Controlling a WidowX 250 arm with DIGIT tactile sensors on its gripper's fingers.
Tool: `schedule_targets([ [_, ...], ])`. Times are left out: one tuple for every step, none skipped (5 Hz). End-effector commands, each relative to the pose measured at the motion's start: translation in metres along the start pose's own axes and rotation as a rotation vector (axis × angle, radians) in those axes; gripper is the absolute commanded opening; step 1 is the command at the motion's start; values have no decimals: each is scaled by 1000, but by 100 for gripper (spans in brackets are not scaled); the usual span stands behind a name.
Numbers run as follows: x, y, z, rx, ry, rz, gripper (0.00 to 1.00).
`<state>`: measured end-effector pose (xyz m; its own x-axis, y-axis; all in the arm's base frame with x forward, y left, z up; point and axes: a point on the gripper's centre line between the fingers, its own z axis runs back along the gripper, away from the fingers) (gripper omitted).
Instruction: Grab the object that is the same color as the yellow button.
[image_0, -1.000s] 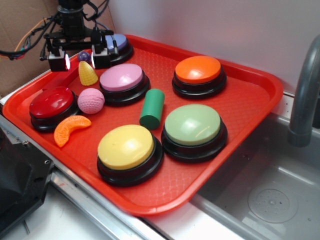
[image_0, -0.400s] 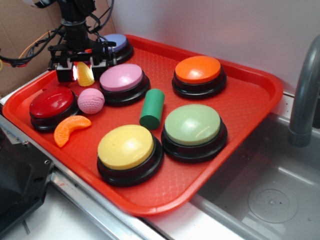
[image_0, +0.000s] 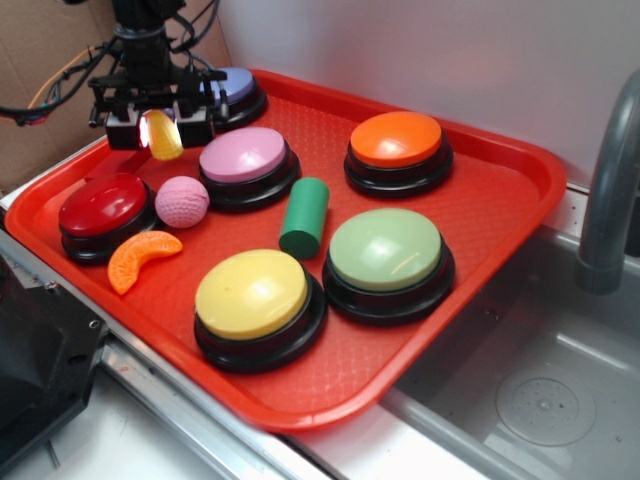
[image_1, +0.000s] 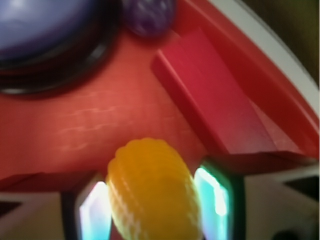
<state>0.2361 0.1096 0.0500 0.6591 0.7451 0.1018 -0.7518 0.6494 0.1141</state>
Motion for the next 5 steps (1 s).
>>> schedule_targets([
  [-35,-12,114,-282,-34,-434,0],
  [-63,-10,138,-336,-10,-568,0],
  [-79,-5,147,-358,5,-623,0],
  [-97,-4,138,-350,85,-683,0],
  [-94,-3,140,-342,76,-706,0],
])
